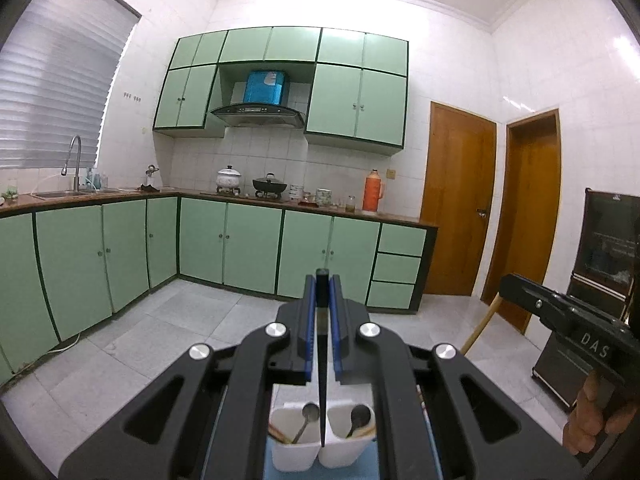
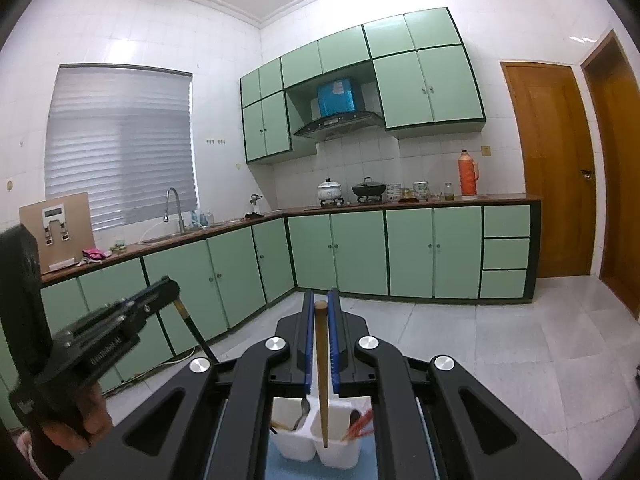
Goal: Organize utensils
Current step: 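Lower both chopsticks into the holder compartments and open both tools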
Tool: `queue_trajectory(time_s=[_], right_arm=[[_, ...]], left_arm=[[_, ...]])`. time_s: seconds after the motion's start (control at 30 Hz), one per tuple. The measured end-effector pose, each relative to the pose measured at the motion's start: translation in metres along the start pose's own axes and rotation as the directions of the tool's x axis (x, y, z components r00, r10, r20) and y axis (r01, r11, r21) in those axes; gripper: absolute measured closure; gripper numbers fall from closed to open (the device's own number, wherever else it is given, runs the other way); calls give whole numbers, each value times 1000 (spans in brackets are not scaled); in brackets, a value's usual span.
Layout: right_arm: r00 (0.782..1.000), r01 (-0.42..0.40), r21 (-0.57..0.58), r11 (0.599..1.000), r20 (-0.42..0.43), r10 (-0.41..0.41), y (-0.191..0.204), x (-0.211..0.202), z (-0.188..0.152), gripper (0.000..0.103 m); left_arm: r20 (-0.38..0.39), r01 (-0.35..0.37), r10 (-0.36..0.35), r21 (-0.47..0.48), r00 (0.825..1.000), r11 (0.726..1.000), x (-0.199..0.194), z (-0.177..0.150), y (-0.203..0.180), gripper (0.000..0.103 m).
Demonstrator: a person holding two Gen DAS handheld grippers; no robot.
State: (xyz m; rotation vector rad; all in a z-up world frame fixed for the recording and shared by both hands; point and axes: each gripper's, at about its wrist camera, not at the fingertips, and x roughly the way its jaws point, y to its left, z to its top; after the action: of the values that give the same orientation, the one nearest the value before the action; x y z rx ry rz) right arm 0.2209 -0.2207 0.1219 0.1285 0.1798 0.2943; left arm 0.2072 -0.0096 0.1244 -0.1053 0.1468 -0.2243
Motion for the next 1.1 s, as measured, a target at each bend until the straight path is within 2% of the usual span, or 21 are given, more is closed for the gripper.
queue_trajectory(time_s=[0.23, 0.5, 0.83, 0.87, 0.9, 0.97, 1.03, 1.1], right_arm=[[1000, -1, -8, 1000, -21, 1, -5, 43, 1, 97], [993, 5, -8, 1000, -121, -6, -10, 80, -38, 97], [977, -9, -14, 1000, -214, 5, -12, 93, -74, 96], [977, -7, -11, 1000, -215, 5, -13, 91, -76, 95], [977, -6, -8, 1000, -214, 4, -14, 89, -77, 93], [979, 4, 2, 1000, -204, -4, -16, 81, -78, 90], [982, 23, 10, 1000, -188, -21, -21, 73, -76, 80], [985, 42, 18, 999, -169, -38, -26, 64, -72, 73]], left_arm=[[-27, -24, 24, 1, 999, 1000, 41, -11, 5, 97], [-108, -38, 40, 26, 993, 999, 69, -48, 12, 97], [-207, -33, 40, 36, 977, 999, 85, -79, 29, 95], [-217, -28, 33, 30, 976, 999, 85, -81, 31, 89], [-219, -27, 32, 23, 975, 999, 83, -82, 32, 78], [-211, -31, 33, 15, 977, 999, 77, -82, 37, 66], [-202, -29, 31, 14, 979, 999, 72, -80, 38, 63], [-181, -34, 36, 15, 983, 999, 62, -76, 40, 53]])
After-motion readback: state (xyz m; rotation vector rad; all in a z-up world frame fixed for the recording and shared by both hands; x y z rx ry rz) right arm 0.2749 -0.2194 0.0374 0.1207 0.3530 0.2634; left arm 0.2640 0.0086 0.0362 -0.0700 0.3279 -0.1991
